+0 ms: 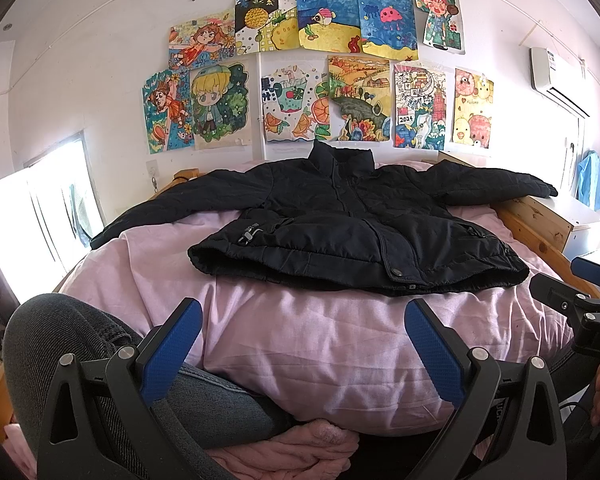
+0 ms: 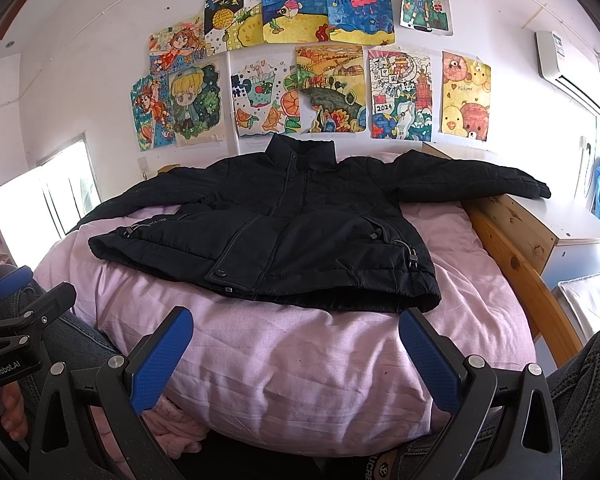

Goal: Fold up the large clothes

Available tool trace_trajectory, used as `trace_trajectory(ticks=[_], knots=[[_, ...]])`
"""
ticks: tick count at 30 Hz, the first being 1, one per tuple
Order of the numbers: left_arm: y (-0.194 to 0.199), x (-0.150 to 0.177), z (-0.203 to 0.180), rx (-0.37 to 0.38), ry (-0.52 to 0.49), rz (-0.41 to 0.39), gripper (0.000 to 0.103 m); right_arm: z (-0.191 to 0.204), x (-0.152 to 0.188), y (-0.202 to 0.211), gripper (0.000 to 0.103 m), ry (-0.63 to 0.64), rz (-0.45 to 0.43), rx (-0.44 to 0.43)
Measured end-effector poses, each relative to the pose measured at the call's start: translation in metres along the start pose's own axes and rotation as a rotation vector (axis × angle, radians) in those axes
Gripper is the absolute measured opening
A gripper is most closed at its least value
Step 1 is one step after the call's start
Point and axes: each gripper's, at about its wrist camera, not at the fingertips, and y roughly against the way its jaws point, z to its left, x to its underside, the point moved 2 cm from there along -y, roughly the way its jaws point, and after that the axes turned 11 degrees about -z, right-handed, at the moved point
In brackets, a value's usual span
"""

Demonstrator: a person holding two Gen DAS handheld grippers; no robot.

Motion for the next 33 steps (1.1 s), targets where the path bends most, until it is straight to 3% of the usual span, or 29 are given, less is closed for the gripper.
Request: trace_trajectory(ticks=[27, 33], knots=[[-0.0002, 0.0, 0.0, -0.001, 0.0, 0.001, 0.099, -0.0007, 0.0018, -0.0008, 0.103, -0.003, 0.002, -0.001], [-0.0039, -0.001, 0.0016, -0.019, 0.01, 0.023, 0.099, -0.0034, 0.0063, -0.008, 0.103, -0.016, 0.047, 0.011]])
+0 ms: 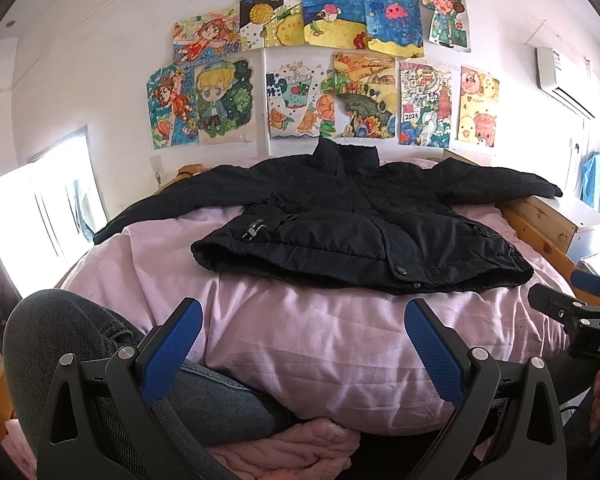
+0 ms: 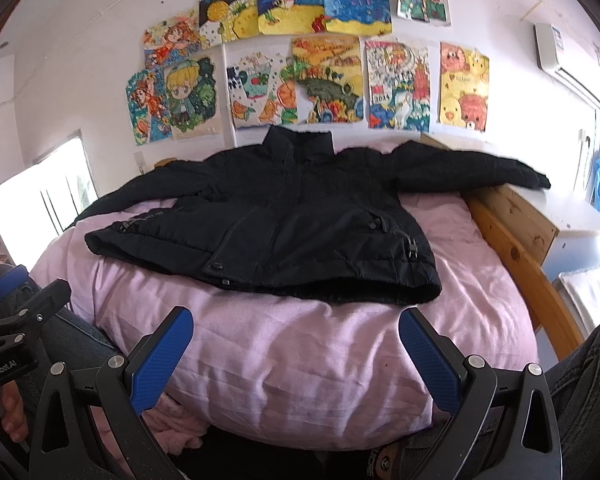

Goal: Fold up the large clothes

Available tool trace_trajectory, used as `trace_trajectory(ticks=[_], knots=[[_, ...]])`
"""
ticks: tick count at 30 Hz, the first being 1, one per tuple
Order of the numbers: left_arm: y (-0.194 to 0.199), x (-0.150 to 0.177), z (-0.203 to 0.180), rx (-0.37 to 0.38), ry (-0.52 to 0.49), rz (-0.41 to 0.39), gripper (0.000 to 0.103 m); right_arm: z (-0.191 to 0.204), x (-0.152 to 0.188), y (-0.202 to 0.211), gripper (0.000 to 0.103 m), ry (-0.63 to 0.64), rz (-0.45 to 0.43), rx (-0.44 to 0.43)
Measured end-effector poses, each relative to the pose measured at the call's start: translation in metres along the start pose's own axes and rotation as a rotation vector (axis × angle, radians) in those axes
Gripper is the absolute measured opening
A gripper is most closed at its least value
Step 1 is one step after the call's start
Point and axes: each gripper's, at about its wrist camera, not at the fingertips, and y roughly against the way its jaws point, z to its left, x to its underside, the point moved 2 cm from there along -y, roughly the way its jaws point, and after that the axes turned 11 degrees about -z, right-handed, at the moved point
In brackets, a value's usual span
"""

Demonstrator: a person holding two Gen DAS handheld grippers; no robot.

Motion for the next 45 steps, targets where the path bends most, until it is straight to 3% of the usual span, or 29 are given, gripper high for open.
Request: trace_trajectory(ticks=[9, 15, 20, 24, 28, 31, 35, 38, 41, 45], knots=[[-0.024, -0.026, -0.008, 0.027, -0.026, 0.062, 0.099, -0.018, -0.009, -0.012, 0.103, -0.105, 0.083, 0.006], [-0.058, -0.061, -0.028, 0.069, -0.109, 0.09, 0.099, -0.038, -0.048, -0.017, 0.103, -0.096, 0.063, 0.005], [-0.102, -0.096, -0.041, 0.152, -0.137, 0.147, 0.099, -0.065, -0.093, -0.027, 0.103, -0.066, 0.038, -0.026], [-0.151, -0.138, -0.044, 0.256, -0.127, 0.226, 0.099, -0.111, -0.142, -0.047, 0.103, -0.084, 0.014, -0.1], [-0.201, -0.175, -0.049, 0.284, -0.153, 0.216, 0.099, -0.185, -0.196, -0.075, 0.103, -0.147, 0.018, -0.069], [-0.24, -0.183, -0.06, 0.328, -0.167, 0.206, 0.099, -0.245, -0.217, -0.096, 0.103, -0.24, -0.01, -0.031], [-0.291, -0.177, -0.079, 0.389, -0.16, 0.201, 0.099, -0.317, -0.208, -0.138, 0.103, -0.484, 0.019, -0.053], [-0.338, -0.161, -0.097, 0.419, -0.15, 0.228, 0.099, -0.359, -0.182, -0.182, 0.103, -0.685, 0.054, -0.06], [-0.382, -0.139, -0.111, 0.422, -0.134, 0.288, 0.099, -0.387, -0.153, -0.222, 0.102, -0.82, 0.061, 0.023], [-0.427, -0.12, -0.119, 0.432, -0.096, 0.329, 0.099, -0.425, -0.121, -0.261, 0.092, -0.95, -0.034, 0.201]])
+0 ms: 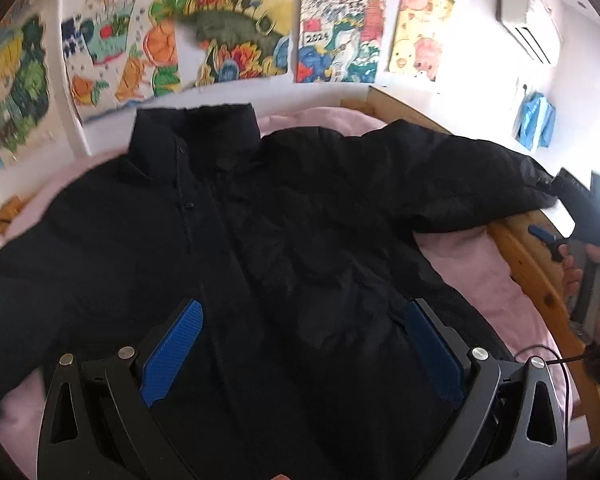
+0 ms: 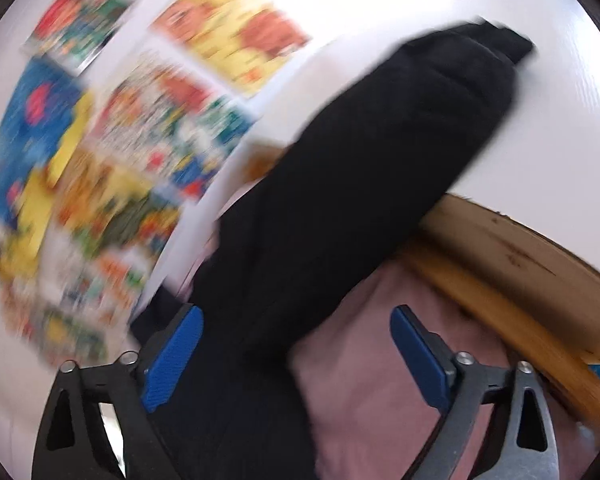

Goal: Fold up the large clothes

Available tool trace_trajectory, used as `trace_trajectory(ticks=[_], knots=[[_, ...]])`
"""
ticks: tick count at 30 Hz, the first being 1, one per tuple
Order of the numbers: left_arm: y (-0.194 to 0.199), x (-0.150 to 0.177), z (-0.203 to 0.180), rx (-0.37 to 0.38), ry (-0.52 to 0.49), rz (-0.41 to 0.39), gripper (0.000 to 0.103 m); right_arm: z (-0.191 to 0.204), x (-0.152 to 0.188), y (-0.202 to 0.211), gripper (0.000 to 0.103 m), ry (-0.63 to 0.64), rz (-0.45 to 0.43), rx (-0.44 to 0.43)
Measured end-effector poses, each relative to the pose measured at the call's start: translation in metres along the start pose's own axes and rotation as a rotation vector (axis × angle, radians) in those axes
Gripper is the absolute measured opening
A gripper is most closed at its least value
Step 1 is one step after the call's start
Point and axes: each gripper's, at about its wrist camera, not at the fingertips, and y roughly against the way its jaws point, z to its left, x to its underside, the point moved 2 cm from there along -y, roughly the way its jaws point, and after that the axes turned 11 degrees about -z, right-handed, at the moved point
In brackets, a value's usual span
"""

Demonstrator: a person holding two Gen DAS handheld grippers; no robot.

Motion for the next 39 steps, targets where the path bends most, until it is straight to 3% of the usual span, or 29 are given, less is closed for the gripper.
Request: trace_trajectory(ticks=[5, 9, 10, 15, 17, 23, 28, 31, 34, 37, 39], knots=[[-0.032, 0.0, 0.028, -0.027, 0.083, -0.009, 0.099, -0.038, -0.008, -0.031, 0.076, -0.216, -0.165, 0.013], [-0.034, 0.0, 0.053, -0.079, 0.13, 0.009, 0.099, -0.051, -0.015, -0.045, 0.061, -0.294, -0.252, 0.027], [-0.032, -0.001, 0.055, -0.094, 0.134, 0.005, 0.099, -0.055, -0.018, -0.047, 0.051, -0.31, -0.263, 0.038], [-0.025, -0.007, 0.073, -0.173, 0.135, 0.042, 0.099, -0.051, -0.025, -0.046, 0.015, -0.292, -0.303, 0.071], [-0.022, -0.008, 0.08, -0.166, 0.152, 0.05, 0.099, -0.033, -0.029, -0.043, 0.012, -0.22, -0.319, 0.104], [0.001, -0.009, 0.125, -0.16, 0.282, 0.027, 0.099, 0.073, -0.048, -0.037, 0.012, 0.137, -0.422, 0.153], [0.027, -0.002, 0.186, -0.203, 0.461, -0.021, 0.099, 0.209, -0.021, -0.063, 0.012, 0.557, -0.503, 0.066], [0.045, 0.007, 0.223, -0.239, 0.575, -0.051, 0.099, 0.291, 0.056, -0.083, 0.01, 0.93, -0.494, -0.079], [0.062, 0.012, 0.247, -0.265, 0.64, -0.084, 0.099, 0.334, 0.147, -0.105, 0.01, 1.249, -0.357, -0.211], [0.075, 0.016, 0.263, -0.285, 0.655, -0.115, 0.099, 0.337, 0.233, -0.115, 0.01, 1.536, -0.228, -0.29], [0.078, 0.022, 0.271, -0.26, 0.677, -0.139, 0.099, 0.318, 0.293, -0.125, 0.01, 1.765, -0.136, -0.296]])
